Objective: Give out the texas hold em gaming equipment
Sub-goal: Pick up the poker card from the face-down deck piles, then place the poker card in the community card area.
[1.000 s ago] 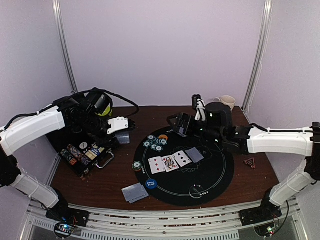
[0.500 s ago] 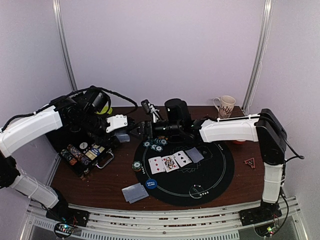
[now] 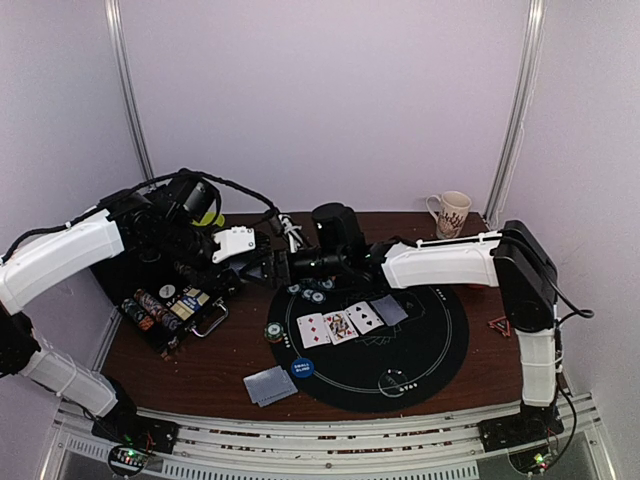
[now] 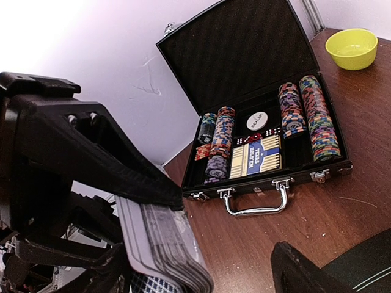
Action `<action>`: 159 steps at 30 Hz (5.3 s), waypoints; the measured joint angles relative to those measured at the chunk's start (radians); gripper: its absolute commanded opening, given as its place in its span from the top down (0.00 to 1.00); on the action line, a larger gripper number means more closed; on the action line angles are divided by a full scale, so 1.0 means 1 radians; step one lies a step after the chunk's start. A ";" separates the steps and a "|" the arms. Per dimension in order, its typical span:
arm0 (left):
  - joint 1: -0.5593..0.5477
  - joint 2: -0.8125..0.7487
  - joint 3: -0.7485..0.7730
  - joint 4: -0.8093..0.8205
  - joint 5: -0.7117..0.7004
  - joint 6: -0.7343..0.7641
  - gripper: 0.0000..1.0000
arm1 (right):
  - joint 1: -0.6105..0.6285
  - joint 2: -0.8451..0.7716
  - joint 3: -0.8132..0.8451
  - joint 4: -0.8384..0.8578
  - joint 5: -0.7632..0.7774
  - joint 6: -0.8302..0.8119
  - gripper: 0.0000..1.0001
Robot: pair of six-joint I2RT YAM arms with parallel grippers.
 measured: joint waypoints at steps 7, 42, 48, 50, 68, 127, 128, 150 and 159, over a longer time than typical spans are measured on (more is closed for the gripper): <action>0.000 0.000 0.000 -0.003 -0.003 0.013 0.54 | 0.001 -0.006 0.004 -0.029 0.034 -0.021 0.27; 0.000 0.000 0.000 -0.003 -0.012 0.024 0.54 | -0.034 -0.067 0.019 -0.144 -0.045 -0.058 1.00; 0.000 0.003 -0.001 -0.002 -0.027 0.024 0.54 | -0.035 -0.109 0.018 -0.215 -0.018 -0.082 1.00; 0.000 0.004 -0.001 -0.002 -0.027 0.024 0.54 | -0.039 -0.119 0.018 -0.238 -0.005 -0.088 1.00; 0.000 0.005 -0.014 -0.002 -0.046 0.023 0.54 | -0.397 -0.759 -0.657 -0.106 0.274 0.203 1.00; 0.000 0.006 -0.031 0.001 -0.040 0.016 0.54 | -0.329 -0.417 -1.153 0.383 0.752 1.019 0.85; 0.000 0.006 -0.031 0.001 -0.040 0.016 0.54 | -0.329 -0.417 -1.157 0.390 0.751 1.022 0.81; 0.008 0.029 -0.151 0.076 0.040 -0.068 0.54 | -0.324 -0.981 -1.140 -0.117 0.871 0.837 0.00; 0.129 0.255 -0.220 0.247 0.108 -0.303 0.57 | -0.324 -1.071 -0.931 -0.198 0.971 0.444 0.00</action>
